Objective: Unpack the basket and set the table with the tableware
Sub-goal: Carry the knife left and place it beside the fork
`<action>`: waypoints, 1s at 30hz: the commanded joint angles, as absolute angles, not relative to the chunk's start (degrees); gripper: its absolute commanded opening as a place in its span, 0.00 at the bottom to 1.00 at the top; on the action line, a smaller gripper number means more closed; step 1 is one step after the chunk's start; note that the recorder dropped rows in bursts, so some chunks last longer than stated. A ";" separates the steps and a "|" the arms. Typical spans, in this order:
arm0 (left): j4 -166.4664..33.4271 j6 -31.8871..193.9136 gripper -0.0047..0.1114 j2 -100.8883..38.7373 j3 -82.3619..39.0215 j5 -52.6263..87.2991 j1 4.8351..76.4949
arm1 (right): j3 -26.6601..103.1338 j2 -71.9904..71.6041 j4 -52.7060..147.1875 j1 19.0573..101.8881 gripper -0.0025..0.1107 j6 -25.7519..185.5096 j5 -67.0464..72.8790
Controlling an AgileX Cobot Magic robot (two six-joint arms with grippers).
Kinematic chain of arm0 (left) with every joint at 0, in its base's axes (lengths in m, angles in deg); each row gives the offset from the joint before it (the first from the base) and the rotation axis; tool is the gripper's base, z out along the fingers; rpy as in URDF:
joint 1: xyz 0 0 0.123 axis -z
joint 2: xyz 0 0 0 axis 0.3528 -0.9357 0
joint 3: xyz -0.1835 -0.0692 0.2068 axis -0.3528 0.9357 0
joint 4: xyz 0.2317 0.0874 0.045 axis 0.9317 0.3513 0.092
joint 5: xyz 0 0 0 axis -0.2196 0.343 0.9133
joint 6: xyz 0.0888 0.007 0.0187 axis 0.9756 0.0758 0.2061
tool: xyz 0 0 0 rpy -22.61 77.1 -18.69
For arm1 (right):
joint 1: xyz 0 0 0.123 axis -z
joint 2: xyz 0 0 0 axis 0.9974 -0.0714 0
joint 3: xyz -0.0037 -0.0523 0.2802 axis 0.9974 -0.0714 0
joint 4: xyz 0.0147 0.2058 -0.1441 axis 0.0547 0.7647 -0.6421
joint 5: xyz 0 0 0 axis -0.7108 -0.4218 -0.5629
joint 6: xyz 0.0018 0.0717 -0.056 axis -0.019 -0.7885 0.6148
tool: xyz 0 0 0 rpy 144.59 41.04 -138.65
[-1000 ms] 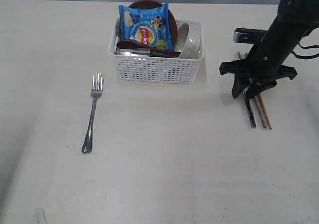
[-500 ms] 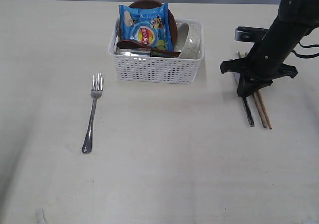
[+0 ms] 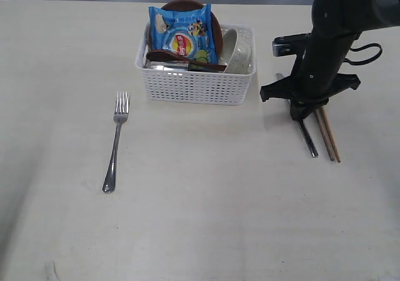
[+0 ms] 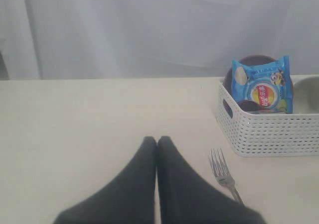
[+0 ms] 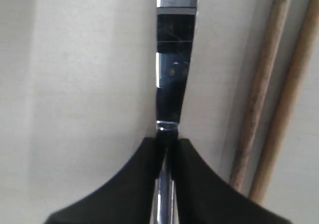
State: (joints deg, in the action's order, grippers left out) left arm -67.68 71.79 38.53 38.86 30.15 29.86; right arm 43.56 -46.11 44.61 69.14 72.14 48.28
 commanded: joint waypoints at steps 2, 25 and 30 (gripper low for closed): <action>-68.19 71.81 0.04 38.74 39.02 29.53 29.92 | 42.59 -44.05 45.75 69.17 0.02 69.89 48.34; -68.48 71.81 0.04 38.74 39.02 29.53 29.92 | 42.59 -21.89 59.28 54.41 0.02 66.64 48.98; -68.48 71.81 0.04 38.74 39.02 29.53 29.92 | 45.64 -24.64 61.03 45.03 0.02 61.76 45.30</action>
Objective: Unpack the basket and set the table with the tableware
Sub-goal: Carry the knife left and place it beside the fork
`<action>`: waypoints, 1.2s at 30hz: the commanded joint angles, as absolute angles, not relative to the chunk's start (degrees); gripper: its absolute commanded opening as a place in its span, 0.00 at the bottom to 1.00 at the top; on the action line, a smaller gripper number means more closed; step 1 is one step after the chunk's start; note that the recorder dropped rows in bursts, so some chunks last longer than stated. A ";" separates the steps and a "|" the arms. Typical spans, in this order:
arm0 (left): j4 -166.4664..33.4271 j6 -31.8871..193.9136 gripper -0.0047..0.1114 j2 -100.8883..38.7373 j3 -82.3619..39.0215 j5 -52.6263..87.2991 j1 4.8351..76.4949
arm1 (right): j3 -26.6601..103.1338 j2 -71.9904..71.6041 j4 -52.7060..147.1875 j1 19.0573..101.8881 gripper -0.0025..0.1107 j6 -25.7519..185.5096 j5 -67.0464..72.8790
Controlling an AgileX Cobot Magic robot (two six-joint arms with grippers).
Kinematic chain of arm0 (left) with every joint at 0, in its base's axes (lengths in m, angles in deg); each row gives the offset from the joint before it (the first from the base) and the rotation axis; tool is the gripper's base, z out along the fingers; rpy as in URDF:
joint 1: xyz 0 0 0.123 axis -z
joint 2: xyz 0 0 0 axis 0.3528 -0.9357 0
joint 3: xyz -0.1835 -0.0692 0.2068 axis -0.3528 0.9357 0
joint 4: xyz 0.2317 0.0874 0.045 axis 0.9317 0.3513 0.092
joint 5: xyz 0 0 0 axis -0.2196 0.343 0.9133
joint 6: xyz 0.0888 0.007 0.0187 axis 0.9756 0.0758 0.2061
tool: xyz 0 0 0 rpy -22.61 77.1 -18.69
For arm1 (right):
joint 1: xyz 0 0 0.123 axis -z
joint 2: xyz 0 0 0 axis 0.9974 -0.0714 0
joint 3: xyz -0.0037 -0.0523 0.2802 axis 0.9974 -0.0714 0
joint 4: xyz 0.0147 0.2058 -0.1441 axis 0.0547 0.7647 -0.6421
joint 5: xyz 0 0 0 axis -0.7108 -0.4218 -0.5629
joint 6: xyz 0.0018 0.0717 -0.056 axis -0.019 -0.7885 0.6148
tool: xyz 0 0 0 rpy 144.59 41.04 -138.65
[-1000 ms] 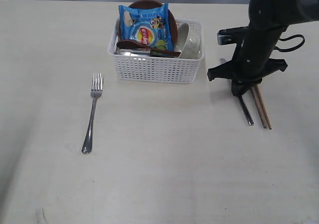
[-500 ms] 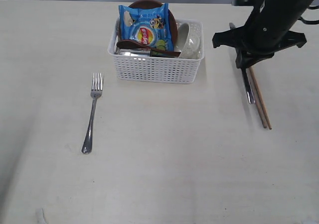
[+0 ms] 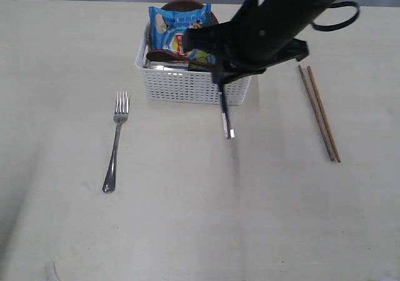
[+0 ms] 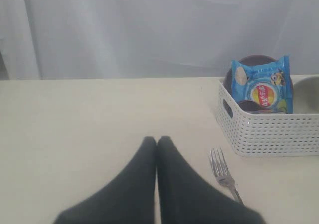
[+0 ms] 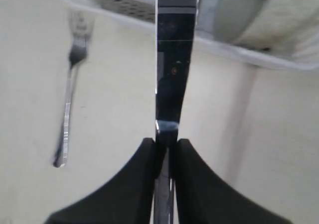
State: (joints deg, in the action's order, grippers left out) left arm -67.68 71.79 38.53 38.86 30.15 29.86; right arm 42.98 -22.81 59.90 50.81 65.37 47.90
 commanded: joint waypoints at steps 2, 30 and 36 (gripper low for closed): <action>-68.48 71.81 0.04 38.74 39.02 29.53 29.92 | 48.85 -27.20 61.03 41.36 0.02 58.91 45.04; -68.33 71.81 0.04 38.74 39.02 29.53 29.92 | 91.84 -65.81 49.73 27.85 0.02 26.69 60.61; -68.33 71.81 0.04 38.74 39.02 29.53 29.92 | 91.84 -67.04 49.59 27.85 0.02 26.53 60.53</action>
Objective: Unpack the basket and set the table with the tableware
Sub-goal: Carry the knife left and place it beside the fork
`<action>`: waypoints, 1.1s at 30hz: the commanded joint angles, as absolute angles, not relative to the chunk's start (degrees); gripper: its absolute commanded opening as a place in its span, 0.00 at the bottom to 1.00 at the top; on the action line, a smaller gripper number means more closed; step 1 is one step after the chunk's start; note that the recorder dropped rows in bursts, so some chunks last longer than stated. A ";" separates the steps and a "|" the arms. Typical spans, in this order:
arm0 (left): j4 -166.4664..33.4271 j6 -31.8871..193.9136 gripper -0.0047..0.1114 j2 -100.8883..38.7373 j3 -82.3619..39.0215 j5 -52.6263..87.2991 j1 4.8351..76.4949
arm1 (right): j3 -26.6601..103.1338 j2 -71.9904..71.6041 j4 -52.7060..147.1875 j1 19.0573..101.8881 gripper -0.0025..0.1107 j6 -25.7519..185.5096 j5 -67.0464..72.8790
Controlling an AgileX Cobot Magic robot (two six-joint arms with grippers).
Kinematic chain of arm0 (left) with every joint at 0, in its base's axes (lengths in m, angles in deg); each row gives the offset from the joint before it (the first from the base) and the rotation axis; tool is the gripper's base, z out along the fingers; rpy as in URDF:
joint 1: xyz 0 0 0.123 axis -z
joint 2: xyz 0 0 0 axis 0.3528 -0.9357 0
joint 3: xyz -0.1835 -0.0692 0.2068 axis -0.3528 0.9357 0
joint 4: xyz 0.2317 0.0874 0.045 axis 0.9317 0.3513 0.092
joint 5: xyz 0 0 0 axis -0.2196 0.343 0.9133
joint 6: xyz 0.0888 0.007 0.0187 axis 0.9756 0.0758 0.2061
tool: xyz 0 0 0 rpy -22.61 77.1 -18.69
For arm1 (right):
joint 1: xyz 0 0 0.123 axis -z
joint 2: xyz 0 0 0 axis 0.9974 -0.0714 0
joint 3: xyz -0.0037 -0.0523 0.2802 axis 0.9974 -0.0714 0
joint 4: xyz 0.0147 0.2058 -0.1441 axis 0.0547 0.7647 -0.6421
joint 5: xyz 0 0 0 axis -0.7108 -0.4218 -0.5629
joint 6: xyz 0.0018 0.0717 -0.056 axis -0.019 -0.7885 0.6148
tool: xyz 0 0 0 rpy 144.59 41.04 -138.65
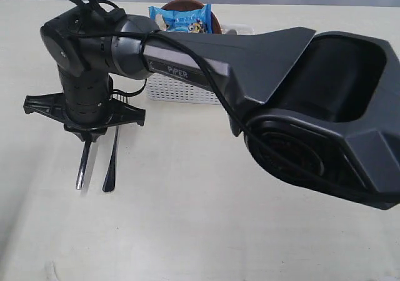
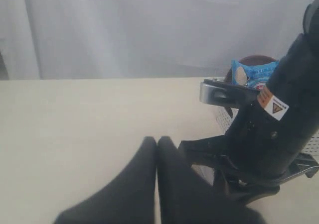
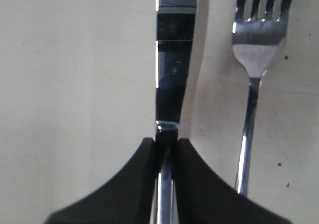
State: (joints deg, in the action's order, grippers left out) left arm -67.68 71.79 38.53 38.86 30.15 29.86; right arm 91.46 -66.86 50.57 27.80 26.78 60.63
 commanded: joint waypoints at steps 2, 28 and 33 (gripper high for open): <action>-68.33 71.81 0.04 38.74 39.02 29.53 29.92 | 91.84 -67.40 49.39 27.85 0.02 26.53 60.51; -68.33 71.81 0.04 38.74 39.02 29.53 29.92 | 91.84 -68.63 47.24 28.34 0.02 26.30 57.37; -68.33 71.81 0.04 38.74 39.02 29.53 29.92 | 91.84 -68.63 47.24 28.34 0.02 26.18 57.37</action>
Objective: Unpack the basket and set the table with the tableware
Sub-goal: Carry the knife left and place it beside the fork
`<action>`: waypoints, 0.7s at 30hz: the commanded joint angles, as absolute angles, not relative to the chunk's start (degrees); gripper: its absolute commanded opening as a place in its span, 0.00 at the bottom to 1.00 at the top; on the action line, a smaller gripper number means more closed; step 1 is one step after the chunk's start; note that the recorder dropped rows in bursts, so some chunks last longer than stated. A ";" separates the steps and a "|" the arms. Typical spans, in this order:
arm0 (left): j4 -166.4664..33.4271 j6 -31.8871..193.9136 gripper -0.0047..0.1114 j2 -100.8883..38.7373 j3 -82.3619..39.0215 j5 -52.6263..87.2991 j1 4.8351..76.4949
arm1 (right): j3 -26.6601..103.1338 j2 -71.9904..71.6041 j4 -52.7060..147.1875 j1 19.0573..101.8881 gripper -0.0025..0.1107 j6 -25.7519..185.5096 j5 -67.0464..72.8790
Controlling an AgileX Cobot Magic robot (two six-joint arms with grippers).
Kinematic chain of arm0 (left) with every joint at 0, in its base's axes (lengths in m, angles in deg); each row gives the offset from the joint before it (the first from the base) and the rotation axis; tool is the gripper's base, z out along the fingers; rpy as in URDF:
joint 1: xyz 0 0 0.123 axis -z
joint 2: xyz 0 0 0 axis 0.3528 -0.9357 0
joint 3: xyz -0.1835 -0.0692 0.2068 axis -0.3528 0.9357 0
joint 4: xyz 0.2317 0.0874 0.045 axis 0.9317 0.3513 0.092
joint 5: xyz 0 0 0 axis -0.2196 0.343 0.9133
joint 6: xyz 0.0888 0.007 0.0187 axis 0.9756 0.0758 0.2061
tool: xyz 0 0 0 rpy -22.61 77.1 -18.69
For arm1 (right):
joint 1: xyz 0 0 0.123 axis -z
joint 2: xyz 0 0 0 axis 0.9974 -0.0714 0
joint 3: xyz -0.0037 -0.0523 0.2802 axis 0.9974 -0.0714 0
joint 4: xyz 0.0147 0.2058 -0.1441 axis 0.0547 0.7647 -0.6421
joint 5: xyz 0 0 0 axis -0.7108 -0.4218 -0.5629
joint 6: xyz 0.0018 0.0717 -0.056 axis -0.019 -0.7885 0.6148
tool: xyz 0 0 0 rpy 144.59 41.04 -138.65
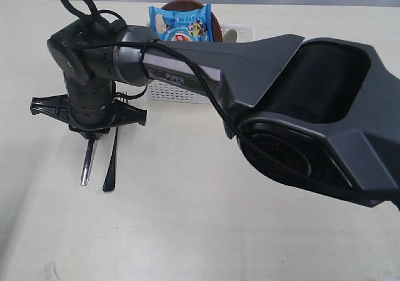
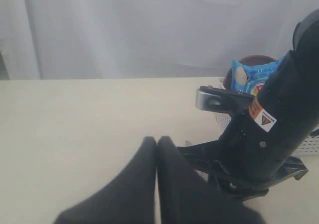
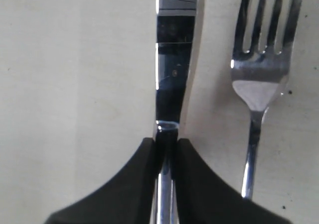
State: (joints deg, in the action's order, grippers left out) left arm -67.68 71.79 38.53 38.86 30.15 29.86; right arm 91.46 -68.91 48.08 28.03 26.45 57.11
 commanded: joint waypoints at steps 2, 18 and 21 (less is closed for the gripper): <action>-68.33 71.81 0.04 38.74 39.02 29.53 29.92 | 91.84 -68.63 47.24 28.34 0.02 25.92 57.46; -68.33 71.81 0.04 38.74 39.02 29.53 29.92 | 91.84 -68.63 47.24 28.47 0.02 24.75 58.95; -68.33 71.81 0.04 38.74 39.02 29.53 29.92 | 91.84 -68.63 47.24 28.47 0.04 24.75 58.95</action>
State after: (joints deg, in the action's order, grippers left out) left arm -67.68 71.79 38.53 38.86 30.15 29.86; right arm 91.46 -68.91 47.87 28.03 25.00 58.62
